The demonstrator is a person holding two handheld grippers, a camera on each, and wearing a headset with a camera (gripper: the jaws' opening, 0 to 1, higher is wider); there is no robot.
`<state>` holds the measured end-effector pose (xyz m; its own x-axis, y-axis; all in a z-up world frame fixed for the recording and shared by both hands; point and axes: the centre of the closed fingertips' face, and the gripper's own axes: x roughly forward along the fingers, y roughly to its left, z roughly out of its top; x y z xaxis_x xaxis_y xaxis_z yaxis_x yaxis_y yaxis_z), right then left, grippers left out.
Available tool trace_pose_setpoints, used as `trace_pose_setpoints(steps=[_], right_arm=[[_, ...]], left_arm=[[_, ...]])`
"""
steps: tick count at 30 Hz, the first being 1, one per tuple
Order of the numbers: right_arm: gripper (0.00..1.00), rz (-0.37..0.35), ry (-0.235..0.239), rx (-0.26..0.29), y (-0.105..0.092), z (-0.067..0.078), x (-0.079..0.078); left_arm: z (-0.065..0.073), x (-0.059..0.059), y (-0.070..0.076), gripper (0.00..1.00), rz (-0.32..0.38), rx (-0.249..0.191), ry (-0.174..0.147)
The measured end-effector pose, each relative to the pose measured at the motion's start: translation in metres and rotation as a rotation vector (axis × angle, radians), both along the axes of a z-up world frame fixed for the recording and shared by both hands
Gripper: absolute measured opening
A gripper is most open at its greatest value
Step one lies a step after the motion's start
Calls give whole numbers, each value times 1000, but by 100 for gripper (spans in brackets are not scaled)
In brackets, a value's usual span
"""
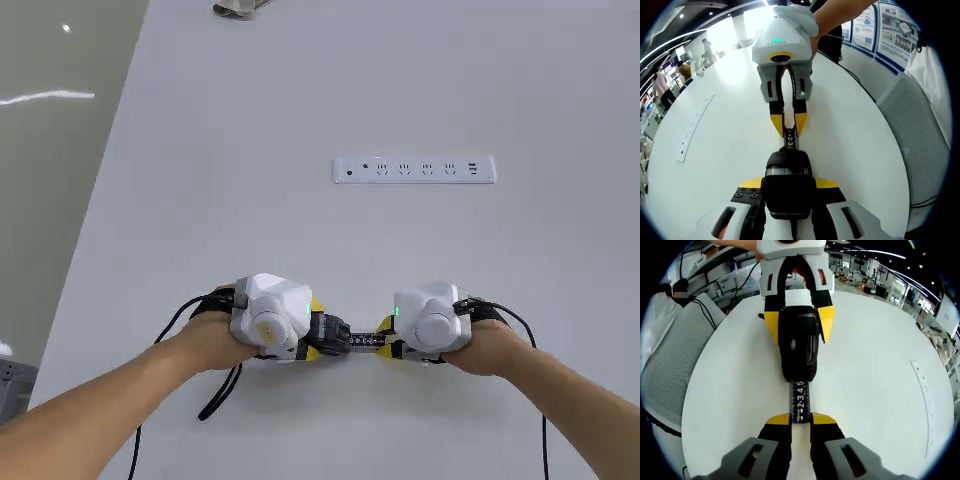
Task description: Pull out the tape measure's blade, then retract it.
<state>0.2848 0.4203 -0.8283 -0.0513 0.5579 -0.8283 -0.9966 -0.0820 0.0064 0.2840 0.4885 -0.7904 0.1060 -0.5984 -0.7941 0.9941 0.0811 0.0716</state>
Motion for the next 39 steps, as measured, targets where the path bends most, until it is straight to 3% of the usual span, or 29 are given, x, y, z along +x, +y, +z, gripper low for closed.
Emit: trace_pose_setpoints(steps=[39], right_arm=[[12, -10, -8, -49, -60, 3, 7]], left_arm=[[0, 1, 0, 32, -11, 14, 10]])
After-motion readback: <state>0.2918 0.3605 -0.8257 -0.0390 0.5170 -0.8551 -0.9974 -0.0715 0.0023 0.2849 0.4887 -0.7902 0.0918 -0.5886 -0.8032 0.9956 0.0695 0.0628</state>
